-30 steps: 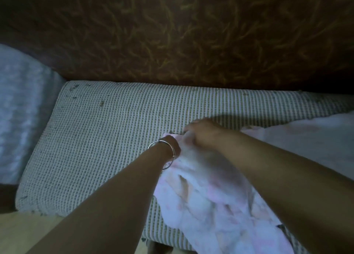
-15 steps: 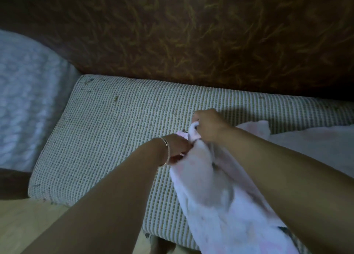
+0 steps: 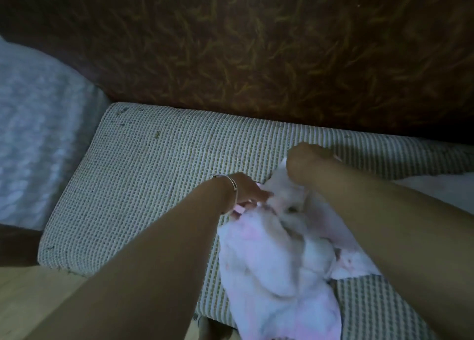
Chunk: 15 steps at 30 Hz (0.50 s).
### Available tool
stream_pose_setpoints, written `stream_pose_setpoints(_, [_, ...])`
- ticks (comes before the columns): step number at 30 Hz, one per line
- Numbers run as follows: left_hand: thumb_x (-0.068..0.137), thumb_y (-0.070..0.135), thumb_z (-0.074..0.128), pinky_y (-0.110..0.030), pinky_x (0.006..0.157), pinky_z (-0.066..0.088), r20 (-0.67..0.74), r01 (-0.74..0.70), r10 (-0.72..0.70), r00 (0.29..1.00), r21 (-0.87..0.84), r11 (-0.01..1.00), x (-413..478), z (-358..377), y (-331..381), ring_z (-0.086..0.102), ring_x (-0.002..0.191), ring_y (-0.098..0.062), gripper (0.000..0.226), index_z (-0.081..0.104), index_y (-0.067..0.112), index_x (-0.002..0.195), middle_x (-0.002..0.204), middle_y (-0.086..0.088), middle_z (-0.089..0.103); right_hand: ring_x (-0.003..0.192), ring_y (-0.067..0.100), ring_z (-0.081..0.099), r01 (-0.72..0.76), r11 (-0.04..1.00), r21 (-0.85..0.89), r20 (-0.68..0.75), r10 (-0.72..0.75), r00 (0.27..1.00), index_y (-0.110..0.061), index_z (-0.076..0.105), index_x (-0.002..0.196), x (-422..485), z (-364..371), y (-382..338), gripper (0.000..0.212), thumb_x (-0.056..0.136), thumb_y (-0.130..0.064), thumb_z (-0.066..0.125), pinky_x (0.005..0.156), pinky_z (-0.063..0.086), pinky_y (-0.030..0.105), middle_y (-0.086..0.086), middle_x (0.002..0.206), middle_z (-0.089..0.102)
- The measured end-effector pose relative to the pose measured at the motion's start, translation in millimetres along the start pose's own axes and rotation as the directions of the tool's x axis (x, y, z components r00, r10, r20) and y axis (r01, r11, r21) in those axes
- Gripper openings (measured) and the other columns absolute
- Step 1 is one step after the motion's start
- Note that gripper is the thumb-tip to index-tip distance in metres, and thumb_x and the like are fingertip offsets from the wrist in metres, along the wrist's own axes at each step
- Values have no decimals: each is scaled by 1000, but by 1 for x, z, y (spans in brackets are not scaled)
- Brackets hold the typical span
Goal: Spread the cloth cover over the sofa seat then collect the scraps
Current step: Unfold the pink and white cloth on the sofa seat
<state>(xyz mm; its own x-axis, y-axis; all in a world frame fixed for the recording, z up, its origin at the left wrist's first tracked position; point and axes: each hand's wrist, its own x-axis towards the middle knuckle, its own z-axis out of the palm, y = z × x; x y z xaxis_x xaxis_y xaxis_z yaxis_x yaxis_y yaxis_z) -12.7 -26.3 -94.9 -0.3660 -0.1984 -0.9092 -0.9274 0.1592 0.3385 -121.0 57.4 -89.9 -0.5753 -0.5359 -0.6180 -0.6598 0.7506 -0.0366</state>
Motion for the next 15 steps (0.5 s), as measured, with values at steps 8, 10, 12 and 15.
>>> stream_pose_setpoints(8, [93, 1, 51, -37, 95, 52, 73, 89, -77, 994, -174, 981, 13, 21, -12, 65, 94, -27, 22, 58, -6, 112, 102, -17, 62, 107, 29, 59, 304, 945, 124, 97, -316, 944, -13, 63, 113, 2, 18, -40, 28, 93, -19, 44, 94, 47, 36, 12, 124, 61])
stream_pose_setpoints(10, [92, 10, 56, -33, 102, 47, -9, 120, -121, 993, -27, 992, 21, 20, -17, 61, 107, -22, 40, 50, -4, 129, 107, -13, 64, 119, 30, 55, 252, 964, -89, 195, -231, 953, -14, 57, 125, 0, 22, -33, 37, 95, -27, 41, 101, 45, 40, 10, 131, 56])
stream_pose_setpoints(12, [91, 20, 57, -34, 103, 46, -106, 125, -107, 989, 181, 975, 32, 17, -24, 58, 119, -27, 42, 53, 2, 129, 125, -14, 61, 124, 28, 52, 199, 934, -296, 220, -136, 966, -14, 53, 130, 2, 27, -23, 36, 96, -23, 43, 103, 43, 39, 6, 135, 54])
stream_pose_setpoints(15, [90, 16, 53, -30, 74, 53, -138, 152, -111, 984, 337, 929, 42, 21, -32, 67, 94, -28, 15, 65, 7, 88, 89, -13, 65, 124, 26, 49, 210, 893, -397, 187, -145, 971, -15, 53, 129, 1, 31, -17, 35, 97, -22, 44, 103, 40, 38, 5, 134, 53])
